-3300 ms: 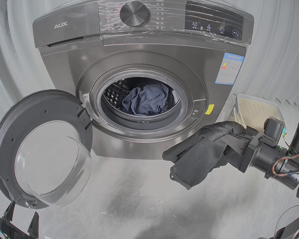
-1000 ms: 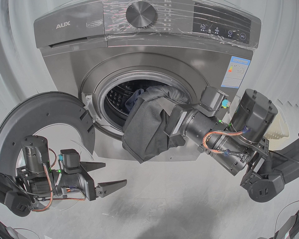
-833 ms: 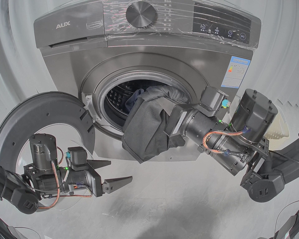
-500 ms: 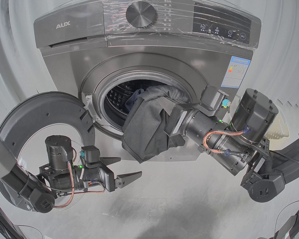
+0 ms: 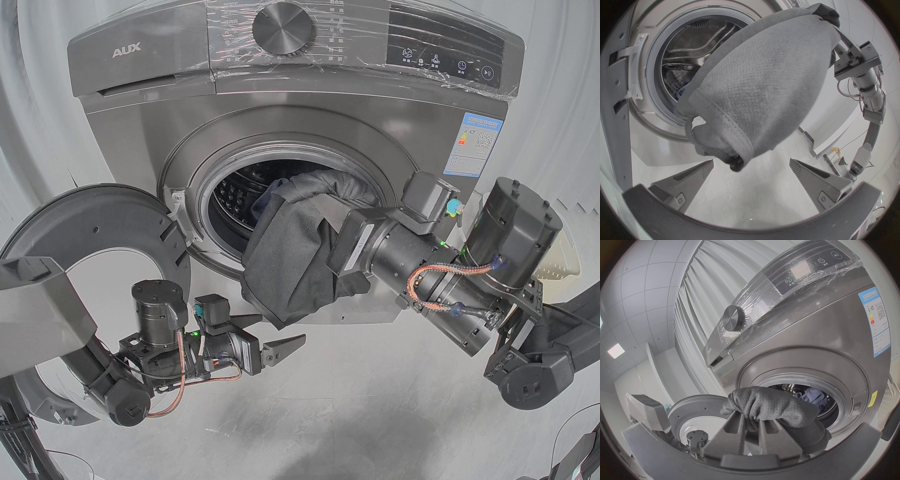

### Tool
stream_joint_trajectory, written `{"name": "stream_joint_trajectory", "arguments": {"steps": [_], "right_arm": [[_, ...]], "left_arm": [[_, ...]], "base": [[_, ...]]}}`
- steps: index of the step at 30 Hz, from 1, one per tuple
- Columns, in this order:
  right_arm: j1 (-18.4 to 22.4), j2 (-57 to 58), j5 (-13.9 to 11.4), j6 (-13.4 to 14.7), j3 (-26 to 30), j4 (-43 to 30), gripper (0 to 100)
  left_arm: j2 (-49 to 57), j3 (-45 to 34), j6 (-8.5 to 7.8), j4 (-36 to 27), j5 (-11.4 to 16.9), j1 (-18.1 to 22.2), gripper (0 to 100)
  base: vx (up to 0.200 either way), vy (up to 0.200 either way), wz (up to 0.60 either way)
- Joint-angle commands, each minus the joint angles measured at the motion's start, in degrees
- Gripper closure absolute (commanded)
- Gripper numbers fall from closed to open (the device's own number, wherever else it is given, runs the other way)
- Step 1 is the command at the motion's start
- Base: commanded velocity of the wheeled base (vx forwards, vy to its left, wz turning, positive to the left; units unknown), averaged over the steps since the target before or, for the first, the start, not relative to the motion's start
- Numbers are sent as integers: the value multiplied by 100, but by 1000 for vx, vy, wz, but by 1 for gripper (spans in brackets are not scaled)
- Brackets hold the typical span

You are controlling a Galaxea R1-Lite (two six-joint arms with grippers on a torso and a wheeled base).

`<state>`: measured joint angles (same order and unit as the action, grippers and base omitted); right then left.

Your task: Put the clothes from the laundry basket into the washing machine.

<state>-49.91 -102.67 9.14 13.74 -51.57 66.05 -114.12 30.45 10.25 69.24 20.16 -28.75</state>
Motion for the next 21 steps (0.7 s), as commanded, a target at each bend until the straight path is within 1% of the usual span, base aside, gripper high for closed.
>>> {"name": "stream_joint_trajectory", "arguments": {"steps": [1,4,6,9,10,11,18,21], "right_arm": [[-72,45,9,-3,33,5,100],[-72,80,17,-12,50,-4,100],[-72,80,17,-12,59,-4,100],[-72,80,17,-12,59,-4,100],[-72,80,17,-12,59,-4,100],[-72,80,17,-12,59,5,100],[-72,72,17,-3,68,5,100],[-72,72,17,-3,68,5,100]], "left_arm": [[-533,128,12,274,-74,-43,0],[-726,259,21,503,-100,-61,0],[-770,356,29,590,-171,-61,0],[-779,444,65,590,-206,-61,0],[-779,479,117,599,-206,-61,0],[-779,497,126,599,-206,-61,0],[-779,655,135,608,-215,-52,0],[-779,743,135,652,-320,-70,0]], "base": [[0,0,0],[0,0,0],[0,0,0],[0,0,0],[0,0,0],[0,0,0],[0,0,0],[0,0,0]]}}
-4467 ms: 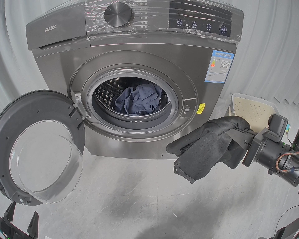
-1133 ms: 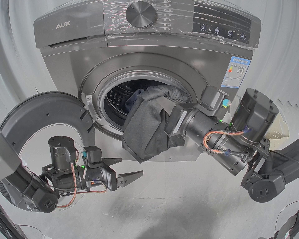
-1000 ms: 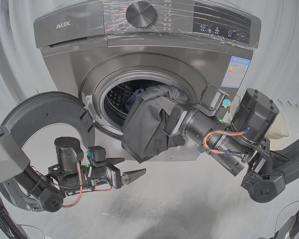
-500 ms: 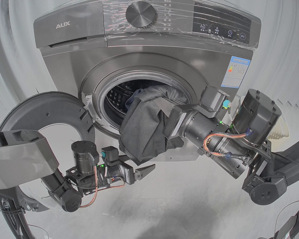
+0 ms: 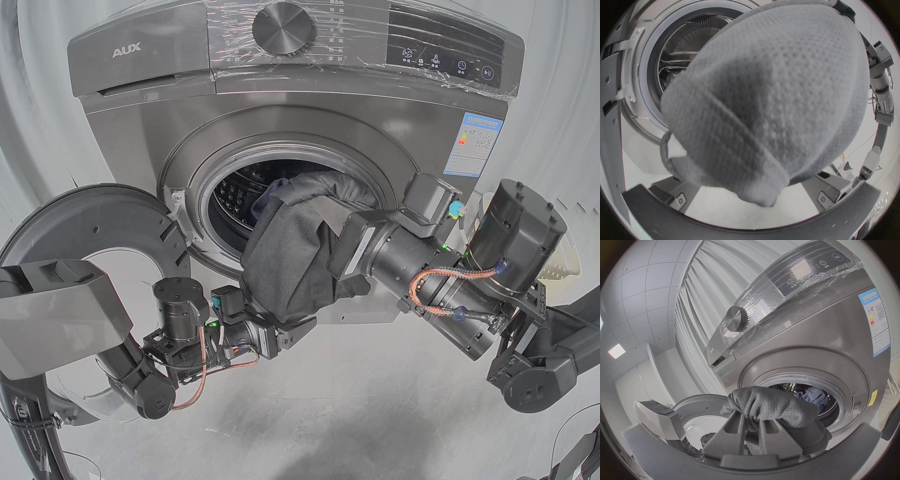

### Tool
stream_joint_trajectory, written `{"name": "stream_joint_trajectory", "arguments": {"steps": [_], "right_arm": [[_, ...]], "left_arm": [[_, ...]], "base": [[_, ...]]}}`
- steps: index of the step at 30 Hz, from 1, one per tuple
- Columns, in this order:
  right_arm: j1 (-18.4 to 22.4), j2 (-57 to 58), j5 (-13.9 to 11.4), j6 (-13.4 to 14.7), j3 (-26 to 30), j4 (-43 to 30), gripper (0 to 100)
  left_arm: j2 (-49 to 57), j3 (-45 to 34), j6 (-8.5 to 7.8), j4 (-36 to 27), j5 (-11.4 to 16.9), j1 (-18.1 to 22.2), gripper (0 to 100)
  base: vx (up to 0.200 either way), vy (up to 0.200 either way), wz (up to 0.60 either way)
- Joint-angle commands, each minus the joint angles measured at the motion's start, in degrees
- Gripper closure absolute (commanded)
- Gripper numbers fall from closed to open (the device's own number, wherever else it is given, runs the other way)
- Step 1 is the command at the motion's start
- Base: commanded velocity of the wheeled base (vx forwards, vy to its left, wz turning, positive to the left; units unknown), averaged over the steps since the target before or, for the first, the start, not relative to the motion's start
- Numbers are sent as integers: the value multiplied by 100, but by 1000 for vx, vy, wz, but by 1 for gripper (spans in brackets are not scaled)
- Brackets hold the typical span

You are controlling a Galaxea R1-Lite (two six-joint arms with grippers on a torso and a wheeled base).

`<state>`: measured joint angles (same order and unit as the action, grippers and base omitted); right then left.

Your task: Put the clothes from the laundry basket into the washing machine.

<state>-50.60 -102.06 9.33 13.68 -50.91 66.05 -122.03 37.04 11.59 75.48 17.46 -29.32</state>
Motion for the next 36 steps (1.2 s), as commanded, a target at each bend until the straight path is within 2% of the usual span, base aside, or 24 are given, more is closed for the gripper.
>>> {"name": "stream_joint_trajectory", "arguments": {"steps": [1,6,12,13,23,27,28,32,36], "right_arm": [[7,11,-1,3,11,5,100],[15,11,-1,3,11,5,100],[94,-33,-1,-5,11,-4,100],[112,-68,-10,-5,11,-4,100],[209,-394,-27,3,55,-4,100],[200,-402,-27,-5,248,5,100],[191,-402,-27,-5,266,5,0],[209,-385,-10,-5,327,-4,0],[341,-323,-10,-58,644,-4,0]], "left_arm": [[-5,111,10,54,-85,-21,100],[-67,137,1,230,-111,-39,100],[65,-197,1,485,-129,-179,100],[250,-452,1,687,-146,-285,100],[1331,-1840,-61,1302,-164,-979,100],[1753,-2201,-184,1320,-155,-1041,100],[1797,-2218,-201,1320,-155,-1041,100],[1964,-2201,-210,1320,-172,-962,100],[2016,-1972,-157,1311,-427,-847,100]], "base": [[0,0,0],[0,0,0],[0,0,0],[0,0,0],[0,0,0],[0,0,0],[0,0,0],[0,0,0],[0,0,0]]}}
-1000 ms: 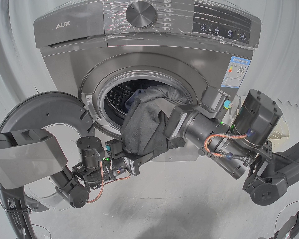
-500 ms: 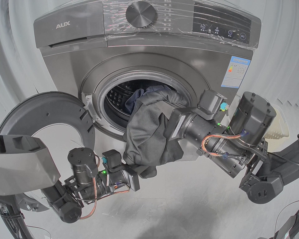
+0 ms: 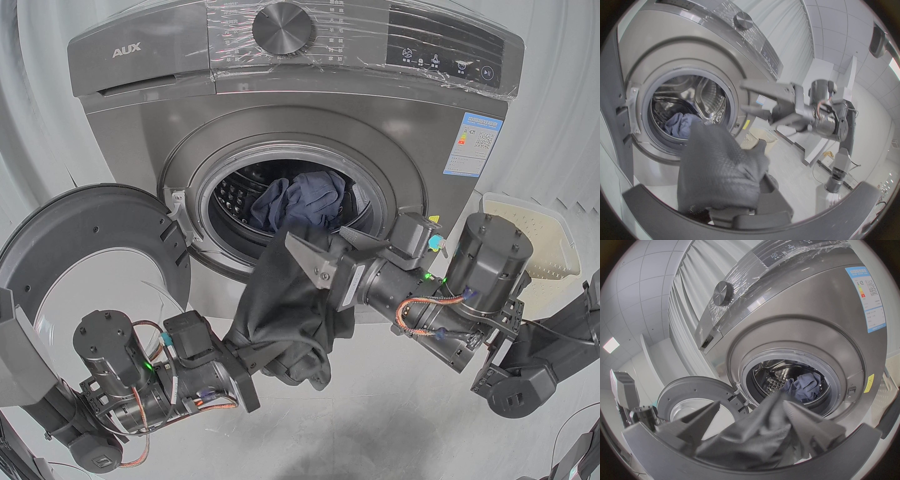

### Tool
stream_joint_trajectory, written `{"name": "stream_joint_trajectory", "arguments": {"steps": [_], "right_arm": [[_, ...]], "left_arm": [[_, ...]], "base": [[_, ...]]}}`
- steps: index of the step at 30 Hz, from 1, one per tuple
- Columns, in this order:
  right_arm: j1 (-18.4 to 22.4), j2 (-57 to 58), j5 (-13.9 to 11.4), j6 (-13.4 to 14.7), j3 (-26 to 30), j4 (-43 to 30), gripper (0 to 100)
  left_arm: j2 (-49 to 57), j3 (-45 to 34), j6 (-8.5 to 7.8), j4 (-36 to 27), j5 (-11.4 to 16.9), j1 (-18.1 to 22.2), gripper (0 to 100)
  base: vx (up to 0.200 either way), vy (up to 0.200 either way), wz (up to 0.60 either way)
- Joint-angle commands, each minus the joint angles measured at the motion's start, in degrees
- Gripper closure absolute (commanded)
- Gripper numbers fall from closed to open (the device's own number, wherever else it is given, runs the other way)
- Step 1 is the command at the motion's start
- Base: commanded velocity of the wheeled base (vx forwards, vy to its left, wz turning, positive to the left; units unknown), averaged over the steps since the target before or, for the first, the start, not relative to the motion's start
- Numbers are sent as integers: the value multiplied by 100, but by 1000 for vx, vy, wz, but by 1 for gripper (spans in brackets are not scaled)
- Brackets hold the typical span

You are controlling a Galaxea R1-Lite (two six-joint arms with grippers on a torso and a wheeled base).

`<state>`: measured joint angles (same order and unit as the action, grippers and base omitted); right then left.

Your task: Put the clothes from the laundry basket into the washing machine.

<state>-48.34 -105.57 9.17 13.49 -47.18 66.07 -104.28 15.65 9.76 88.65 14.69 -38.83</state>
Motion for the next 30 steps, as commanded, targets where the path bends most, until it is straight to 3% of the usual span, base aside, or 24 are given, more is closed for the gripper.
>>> {"name": "stream_joint_trajectory", "arguments": {"steps": [1,12,16,26,30], "right_arm": [[149,54,6,-49,411,-7,0],[175,309,-47,-444,1703,195,0],[184,265,-47,-435,1756,195,0],[298,-271,-82,-453,1668,398,0],[501,-711,-99,-611,1422,696,0]], "left_arm": [[215,280,34,-6,-221,130,100],[30,861,131,-6,-652,367,100],[92,887,201,3,-713,367,100],[197,825,201,3,-696,306,100],[206,817,192,3,-678,297,100]], "base": [[0,0,0],[0,0,0],[0,0,0],[0,0,0],[0,0,0]]}}
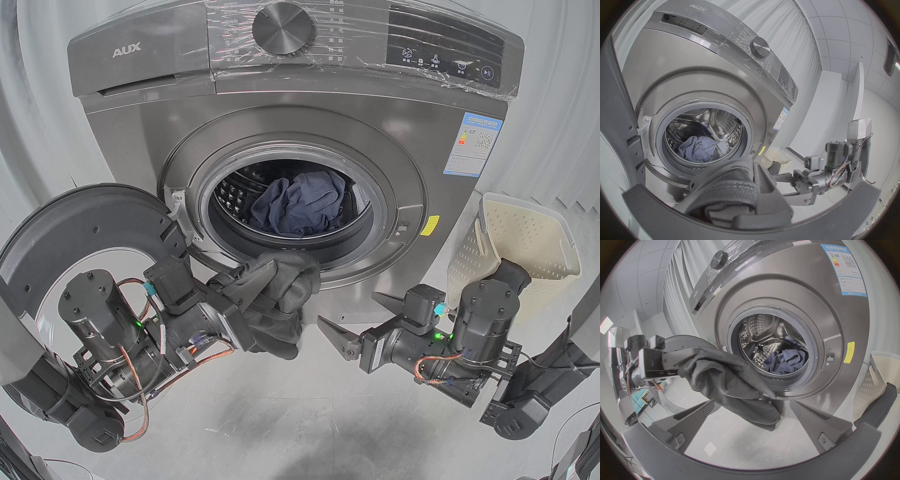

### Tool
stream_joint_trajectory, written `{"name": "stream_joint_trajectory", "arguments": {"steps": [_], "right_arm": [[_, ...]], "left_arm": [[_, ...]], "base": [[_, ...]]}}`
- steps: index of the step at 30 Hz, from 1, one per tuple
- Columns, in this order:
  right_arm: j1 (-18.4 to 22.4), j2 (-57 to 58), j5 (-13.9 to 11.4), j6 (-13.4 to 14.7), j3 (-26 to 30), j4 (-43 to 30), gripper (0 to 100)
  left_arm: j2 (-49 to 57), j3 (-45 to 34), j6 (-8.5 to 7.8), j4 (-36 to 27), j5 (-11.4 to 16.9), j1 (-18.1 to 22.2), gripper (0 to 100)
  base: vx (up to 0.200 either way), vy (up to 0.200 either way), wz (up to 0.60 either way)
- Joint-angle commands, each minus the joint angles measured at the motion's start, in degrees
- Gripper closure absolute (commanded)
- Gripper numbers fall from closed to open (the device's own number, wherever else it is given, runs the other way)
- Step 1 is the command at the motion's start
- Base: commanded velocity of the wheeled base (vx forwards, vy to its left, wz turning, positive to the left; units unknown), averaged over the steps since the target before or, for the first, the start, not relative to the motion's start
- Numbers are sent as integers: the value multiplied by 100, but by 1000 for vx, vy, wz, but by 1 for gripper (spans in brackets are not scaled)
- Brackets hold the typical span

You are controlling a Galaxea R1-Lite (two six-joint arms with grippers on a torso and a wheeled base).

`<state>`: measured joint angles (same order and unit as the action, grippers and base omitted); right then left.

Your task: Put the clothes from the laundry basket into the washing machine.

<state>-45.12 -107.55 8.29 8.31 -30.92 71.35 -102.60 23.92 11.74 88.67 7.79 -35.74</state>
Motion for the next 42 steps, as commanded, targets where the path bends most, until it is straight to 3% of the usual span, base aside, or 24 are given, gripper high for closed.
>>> {"name": "stream_joint_trajectory", "arguments": {"steps": [1,5,20,31,42], "right_arm": [[179,-513,-12,-93,-204,169,0],[311,-838,-73,-199,-503,511,0],[223,-1199,-135,-225,-1356,538,0],[-208,-1357,-302,-234,-1277,713,0],[240,-1225,-293,-234,-1066,757,0]], "left_arm": [[38,-10,-5,1,12,-12,100],[38,-1,-14,1,30,-12,100],[29,8,-23,10,38,-29,100],[73,34,-14,10,38,-20,100],[143,52,21,10,47,-20,100]], "base": [[0,0,0],[0,0,0],[0,0,0],[0,0,0],[0,0,0]]}}
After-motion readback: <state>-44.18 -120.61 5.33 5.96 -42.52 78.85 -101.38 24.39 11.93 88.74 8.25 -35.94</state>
